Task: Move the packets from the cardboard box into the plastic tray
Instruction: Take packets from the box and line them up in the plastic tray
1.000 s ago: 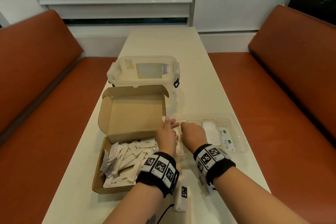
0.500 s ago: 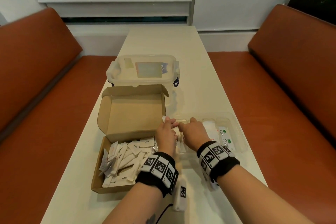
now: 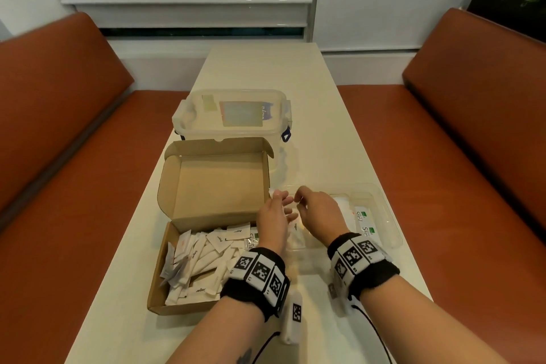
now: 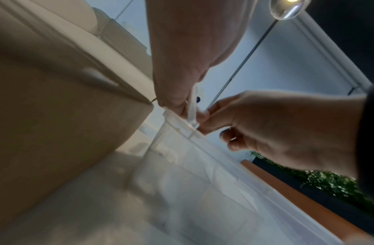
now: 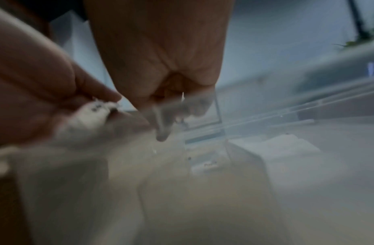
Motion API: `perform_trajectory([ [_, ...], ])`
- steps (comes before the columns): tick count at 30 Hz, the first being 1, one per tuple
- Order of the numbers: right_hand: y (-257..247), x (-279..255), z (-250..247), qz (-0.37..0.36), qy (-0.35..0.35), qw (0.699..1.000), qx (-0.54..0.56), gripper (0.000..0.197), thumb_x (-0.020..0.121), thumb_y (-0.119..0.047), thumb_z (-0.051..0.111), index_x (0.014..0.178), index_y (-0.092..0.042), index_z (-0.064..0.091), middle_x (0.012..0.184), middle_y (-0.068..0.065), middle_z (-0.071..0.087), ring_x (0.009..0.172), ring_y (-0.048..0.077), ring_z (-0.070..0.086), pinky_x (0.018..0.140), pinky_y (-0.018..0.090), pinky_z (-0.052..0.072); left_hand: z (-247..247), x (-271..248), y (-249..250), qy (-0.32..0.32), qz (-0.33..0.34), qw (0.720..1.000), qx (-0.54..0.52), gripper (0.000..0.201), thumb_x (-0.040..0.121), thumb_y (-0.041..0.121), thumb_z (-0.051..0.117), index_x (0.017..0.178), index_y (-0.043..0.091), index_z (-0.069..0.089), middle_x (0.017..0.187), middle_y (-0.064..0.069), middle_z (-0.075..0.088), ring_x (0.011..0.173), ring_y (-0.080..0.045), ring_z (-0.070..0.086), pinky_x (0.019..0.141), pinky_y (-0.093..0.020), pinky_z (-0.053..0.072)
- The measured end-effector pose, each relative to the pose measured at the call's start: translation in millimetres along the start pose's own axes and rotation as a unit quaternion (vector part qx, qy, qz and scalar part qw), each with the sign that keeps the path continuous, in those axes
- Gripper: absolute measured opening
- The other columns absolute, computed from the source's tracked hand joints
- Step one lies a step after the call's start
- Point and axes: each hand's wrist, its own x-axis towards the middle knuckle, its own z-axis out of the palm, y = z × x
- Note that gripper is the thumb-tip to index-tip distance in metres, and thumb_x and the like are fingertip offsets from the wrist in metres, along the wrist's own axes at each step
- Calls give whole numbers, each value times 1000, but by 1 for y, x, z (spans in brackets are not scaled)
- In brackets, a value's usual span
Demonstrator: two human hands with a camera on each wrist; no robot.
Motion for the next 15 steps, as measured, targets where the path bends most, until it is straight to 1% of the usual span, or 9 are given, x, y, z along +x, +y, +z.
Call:
perform_trajectory([
  [2, -2, 0, -10, 42, 14, 988, 150, 17, 88, -9, 46, 88, -20, 59, 78, -2, 68, 66, 7, 58, 59, 25, 40, 4, -3, 2, -37, 0, 999, 22, 35, 101, 35, 34, 116, 16, 60, 113, -2, 60, 103, -16, 56, 84, -24, 46],
  [3, -3, -2, -15, 60, 7, 970, 234, 21, 86, -7, 46, 82, -22, 60, 73, -5, 68, 59, 2, 57, 59, 22, 41, 5, -5, 3, -58, 2, 998, 34, 37, 102, 37, 32, 122, 20, 58, 120, 0, 58, 112, -15, 53, 92, -26, 42],
  [5, -3, -6, -24, 77, -24, 928, 364, 20, 84, -7, 47, 80, -20, 62, 70, -3, 69, 60, 5, 61, 64, 25, 49, 7, -7, 5, -87, 6, 995, 44, 40, 102, 39, 29, 133, 24, 50, 132, 0, 53, 121, -15, 49, 103, -29, 37],
  [7, -1, -11, -30, 68, -57, 903, 421, 10, 87, -10, 53, 89, -14, 62, 71, 3, 72, 66, 14, 68, 69, 29, 54, 8, -8, 6, -98, 4, 994, 43, 42, 102, 40, 28, 136, 26, 47, 139, -4, 49, 127, -18, 47, 111, -36, 34],
  [9, 2, -14, -32, 55, -66, 908, 410, 10, 86, -15, 64, 95, -13, 62, 70, 6, 72, 70, 17, 71, 72, 29, 55, 8, -8, 6, -94, -1, 995, 39, 42, 102, 41, 28, 136, 26, 48, 139, -7, 48, 127, -22, 48, 110, -40, 35],
  [11, 4, -14, -31, 55, -62, 918, 389, 14, 83, -17, 69, 95, -13, 63, 65, 2, 71, 68, 12, 70, 70, 23, 51, 8, -8, 5, -88, 1, 996, 25, 42, 102, 39, 29, 136, 23, 48, 136, -7, 49, 125, -21, 50, 106, -34, 39],
  [13, 5, -14, -29, 63, -60, 921, 381, 15, 82, -18, 71, 94, -12, 65, 67, 2, 72, 68, 9, 70, 71, 23, 49, 7, -7, 4, -82, -3, 996, 19, 40, 102, 37, 31, 132, 20, 51, 129, -7, 54, 118, -19, 54, 94, -25, 45],
  [14, 5, -14, -28, 65, -60, 921, 379, 14, 82, -17, 71, 93, -11, 66, 68, 3, 73, 68, 9, 69, 71, 23, 49, 6, -7, 3, -76, -4, 997, 24, 37, 101, 36, 33, 126, 19, 56, 121, -8, 58, 111, -18, 57, 89, -24, 47],
  [15, 6, -13, -27, 66, -59, 921, 379, 14, 81, -17, 72, 92, -11, 66, 70, 4, 73, 68, 9, 69, 70, 22, 49, 6, -7, 3, -65, 0, 997, 34, 32, 101, 35, 37, 114, 19, 61, 112, -8, 61, 104, -19, 59, 86, -27, 48],
])
